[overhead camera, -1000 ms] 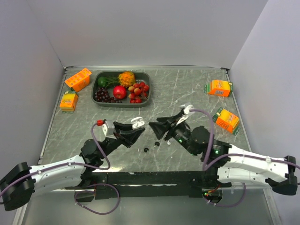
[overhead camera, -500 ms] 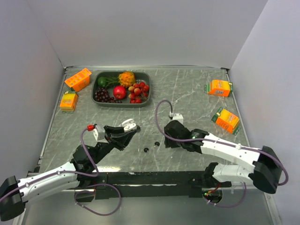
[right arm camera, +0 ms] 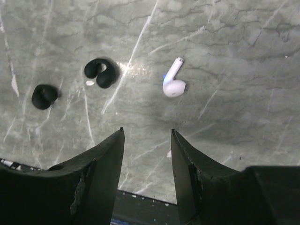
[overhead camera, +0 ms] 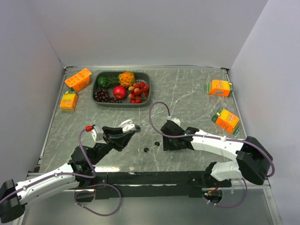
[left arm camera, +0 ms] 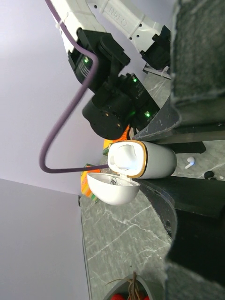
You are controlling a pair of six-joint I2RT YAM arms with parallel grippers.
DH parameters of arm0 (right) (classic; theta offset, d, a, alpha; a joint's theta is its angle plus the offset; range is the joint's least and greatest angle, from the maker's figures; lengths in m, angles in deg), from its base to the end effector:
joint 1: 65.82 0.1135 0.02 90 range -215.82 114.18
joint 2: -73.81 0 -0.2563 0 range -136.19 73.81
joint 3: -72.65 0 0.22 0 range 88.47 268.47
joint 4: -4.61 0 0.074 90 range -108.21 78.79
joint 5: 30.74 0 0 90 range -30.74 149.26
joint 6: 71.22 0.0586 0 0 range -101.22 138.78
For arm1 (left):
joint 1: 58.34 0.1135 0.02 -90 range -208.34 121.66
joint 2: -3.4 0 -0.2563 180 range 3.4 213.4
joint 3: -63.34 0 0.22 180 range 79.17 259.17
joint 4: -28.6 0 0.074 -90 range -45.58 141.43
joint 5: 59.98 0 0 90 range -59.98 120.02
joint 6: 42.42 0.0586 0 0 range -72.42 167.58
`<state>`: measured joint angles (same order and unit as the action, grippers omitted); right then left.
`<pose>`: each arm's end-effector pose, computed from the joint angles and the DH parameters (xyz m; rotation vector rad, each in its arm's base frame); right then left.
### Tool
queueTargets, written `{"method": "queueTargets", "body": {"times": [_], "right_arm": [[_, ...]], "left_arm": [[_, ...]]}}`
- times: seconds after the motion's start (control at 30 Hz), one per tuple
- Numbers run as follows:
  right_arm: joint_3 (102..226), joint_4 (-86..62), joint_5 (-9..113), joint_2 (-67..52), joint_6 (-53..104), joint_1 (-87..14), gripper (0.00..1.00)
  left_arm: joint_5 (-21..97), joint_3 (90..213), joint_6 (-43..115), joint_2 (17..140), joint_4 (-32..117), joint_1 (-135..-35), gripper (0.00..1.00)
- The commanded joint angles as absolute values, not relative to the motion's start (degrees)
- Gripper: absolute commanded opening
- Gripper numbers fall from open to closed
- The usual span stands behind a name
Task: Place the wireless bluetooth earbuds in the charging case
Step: Pick up the earbud from the center of the board.
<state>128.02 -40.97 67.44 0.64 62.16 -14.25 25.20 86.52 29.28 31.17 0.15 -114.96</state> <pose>0.1398 0.1628 0.1736 -0.1475 2.7005 0.3408 0.0776 -0.1088 0.2689 0.3272 1.1828 -1.1030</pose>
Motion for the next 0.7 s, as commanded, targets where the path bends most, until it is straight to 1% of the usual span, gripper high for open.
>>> {"method": "queueTargets", "body": {"times": [0.0, 0.27, 0.37, 0.47, 0.5, 0.6, 0.67], "right_arm": [[127.32, -37.49, 68.13, -2.91, 63.34, -15.28, 0.53], [129.25, -37.66, 71.03, -7.05, 61.94, -17.04, 0.52], [129.61, -36.96, 71.30, -8.28, 60.71, -17.91, 0.51], [130.04, -36.09, 70.95, -9.69, 59.39, -18.62, 0.46], [130.22, -36.08, 70.60, -10.30, 59.21, -18.62, 0.40], [131.10, -35.56, 69.19, -10.92, 59.39, -18.80, 0.31], [131.80, -34.68, 67.79, -11.09, 60.18, -18.88, 0.29]], "left_arm": [[24.66, 86.64, 28.60, 29.94, 0.13, -115.12, 0.01], [24.22, 86.29, 28.68, 29.24, 0.66, -115.12, 0.01], [23.78, 86.29, 28.77, 29.50, 0.74, -115.12, 0.01], [23.87, 86.37, 28.77, 29.68, 0.57, -115.12, 0.01], [23.87, 86.37, 28.77, 29.77, 0.57, -115.12, 0.01], [23.96, 86.46, 28.86, 29.94, 0.74, -115.21, 0.01], [23.87, 86.29, 28.77, 29.94, 0.57, -115.21, 0.01]]}}
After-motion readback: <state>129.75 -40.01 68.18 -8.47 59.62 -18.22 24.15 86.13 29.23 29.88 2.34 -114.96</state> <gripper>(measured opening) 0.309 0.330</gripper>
